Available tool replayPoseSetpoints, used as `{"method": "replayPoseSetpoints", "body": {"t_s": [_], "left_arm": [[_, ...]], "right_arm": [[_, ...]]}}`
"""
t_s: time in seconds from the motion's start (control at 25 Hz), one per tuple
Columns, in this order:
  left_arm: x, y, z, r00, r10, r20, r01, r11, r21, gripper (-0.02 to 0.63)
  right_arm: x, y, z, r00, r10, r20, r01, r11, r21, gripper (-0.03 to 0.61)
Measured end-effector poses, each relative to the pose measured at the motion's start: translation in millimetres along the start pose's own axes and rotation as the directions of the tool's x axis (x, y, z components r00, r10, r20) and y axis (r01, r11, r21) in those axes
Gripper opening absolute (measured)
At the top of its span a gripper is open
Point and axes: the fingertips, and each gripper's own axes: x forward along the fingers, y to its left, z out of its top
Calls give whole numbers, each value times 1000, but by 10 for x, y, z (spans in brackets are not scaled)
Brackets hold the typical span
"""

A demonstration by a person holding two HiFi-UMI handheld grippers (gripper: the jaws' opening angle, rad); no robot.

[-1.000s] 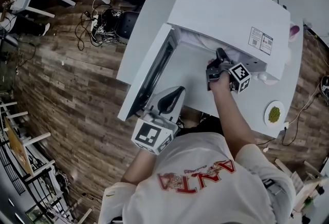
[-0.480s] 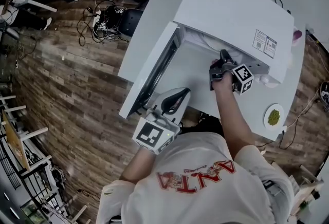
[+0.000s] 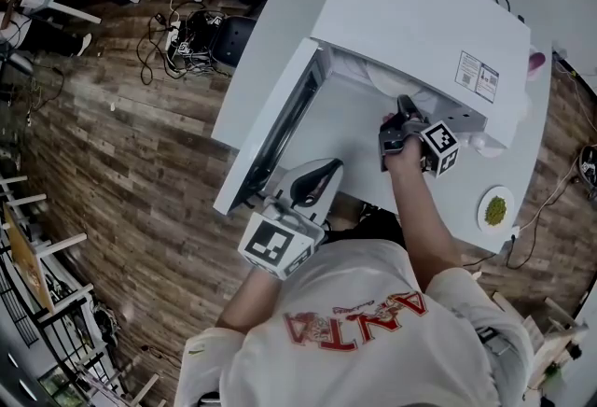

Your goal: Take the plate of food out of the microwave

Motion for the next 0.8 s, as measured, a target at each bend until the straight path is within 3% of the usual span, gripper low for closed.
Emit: {"method": "replayPoseSetpoints", "body": {"t_s": [0.8], "left_arm": [[-86, 5, -113, 999, 37, -23, -38, 999, -14, 14]], "right_arm": [[179, -63, -40, 998, 44, -52, -43, 999, 22, 35]]}}
